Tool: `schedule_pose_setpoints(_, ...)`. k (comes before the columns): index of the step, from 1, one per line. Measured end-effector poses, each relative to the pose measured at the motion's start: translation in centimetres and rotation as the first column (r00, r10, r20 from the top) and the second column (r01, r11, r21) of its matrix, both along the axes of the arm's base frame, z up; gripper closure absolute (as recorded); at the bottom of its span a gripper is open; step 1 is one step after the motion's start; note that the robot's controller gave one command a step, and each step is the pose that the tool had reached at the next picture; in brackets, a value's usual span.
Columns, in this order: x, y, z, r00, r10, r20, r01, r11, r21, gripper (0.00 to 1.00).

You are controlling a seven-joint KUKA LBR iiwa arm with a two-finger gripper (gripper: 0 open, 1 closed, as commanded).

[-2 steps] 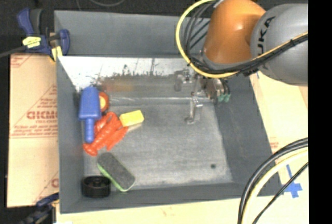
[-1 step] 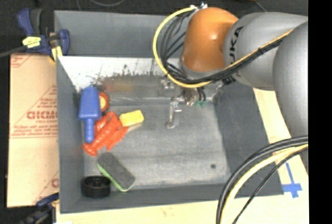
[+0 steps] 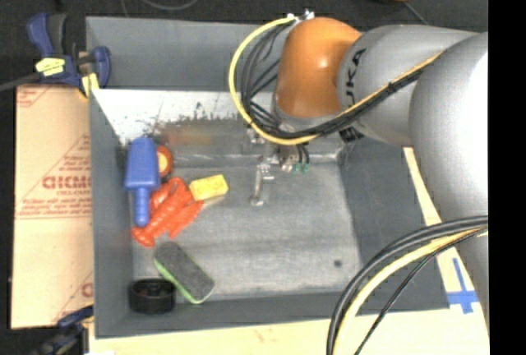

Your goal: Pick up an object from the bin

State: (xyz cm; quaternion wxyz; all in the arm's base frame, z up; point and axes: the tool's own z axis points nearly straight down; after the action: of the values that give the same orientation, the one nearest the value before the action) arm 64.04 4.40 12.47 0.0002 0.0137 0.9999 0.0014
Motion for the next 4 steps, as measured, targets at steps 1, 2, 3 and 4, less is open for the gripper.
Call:
schedule_pose_setpoints(1,0.1,2.4,-0.3,0.998,0.058,0.003,-0.058,0.998,-0.004,0.00)
schedule_pose_setpoints(2,-0.1,3.2,-0.7,0.992,0.124,0.006,-0.124,0.992,-0.004,0.00)
schedule_pose_setpoints(3,0.5,3.4,-4.5,0.974,0.224,0.005,-0.224,0.974,-0.003,0.00)
schedule_pose_setpoints(4,-1.3,3.6,-5.6,0.987,0.163,0.001,-0.163,0.987,-0.001,0.00)
